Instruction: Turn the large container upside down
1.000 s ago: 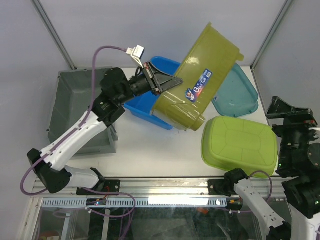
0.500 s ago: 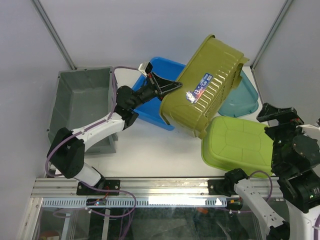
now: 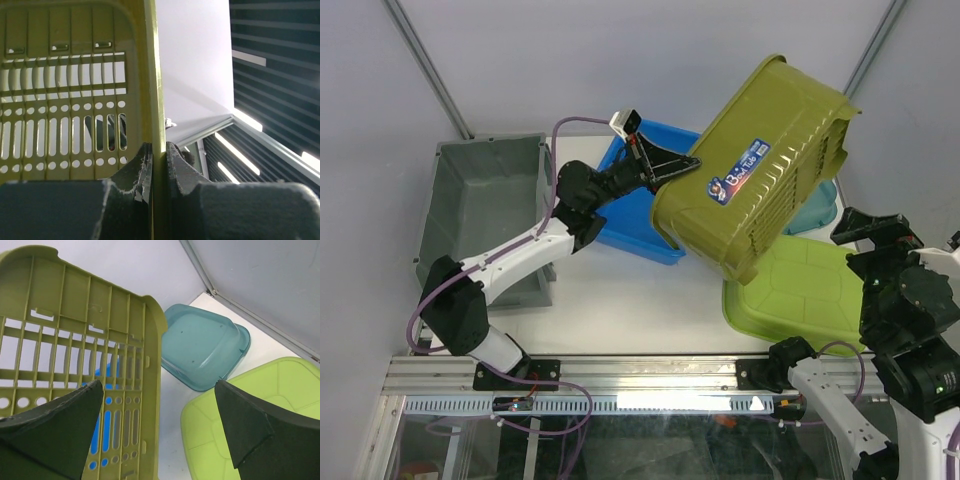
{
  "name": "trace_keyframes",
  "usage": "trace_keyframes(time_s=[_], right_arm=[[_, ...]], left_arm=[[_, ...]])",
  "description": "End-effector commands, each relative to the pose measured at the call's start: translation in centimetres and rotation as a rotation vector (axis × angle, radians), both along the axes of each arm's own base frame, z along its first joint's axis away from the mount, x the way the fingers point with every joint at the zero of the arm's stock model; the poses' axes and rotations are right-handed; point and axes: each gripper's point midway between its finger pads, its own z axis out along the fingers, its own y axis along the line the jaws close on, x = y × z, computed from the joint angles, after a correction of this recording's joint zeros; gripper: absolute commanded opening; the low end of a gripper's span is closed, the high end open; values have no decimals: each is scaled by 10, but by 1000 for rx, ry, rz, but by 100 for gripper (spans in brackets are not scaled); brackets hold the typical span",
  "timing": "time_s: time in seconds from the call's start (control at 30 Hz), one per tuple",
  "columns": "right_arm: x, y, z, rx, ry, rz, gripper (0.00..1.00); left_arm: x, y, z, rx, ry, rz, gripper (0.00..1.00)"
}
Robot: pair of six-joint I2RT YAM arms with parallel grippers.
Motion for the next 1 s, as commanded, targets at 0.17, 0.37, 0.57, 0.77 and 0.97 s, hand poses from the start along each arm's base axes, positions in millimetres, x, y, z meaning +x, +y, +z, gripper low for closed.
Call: trace_keyframes(time_s=[0.17, 0.37, 0.57, 0.77, 0.97], right_arm=[[-19, -21, 17, 10, -74, -89, 98], [-42, -40, 28, 12, -128, -160, 98], [-45, -42, 28, 9, -140, -164, 97], [-35, -36, 22, 1, -115, -146, 97], [-25, -28, 16, 4, -101, -117, 97]], left_arm=[[-31, 10, 26, -250, 3, -91, 0], [-13, 4, -18, -280, 125, -78, 0], [4, 7, -71, -277, 219, -33, 0], [28, 25, -116, -226, 282, 66, 10], [48, 37, -167, -98, 380, 113, 73]])
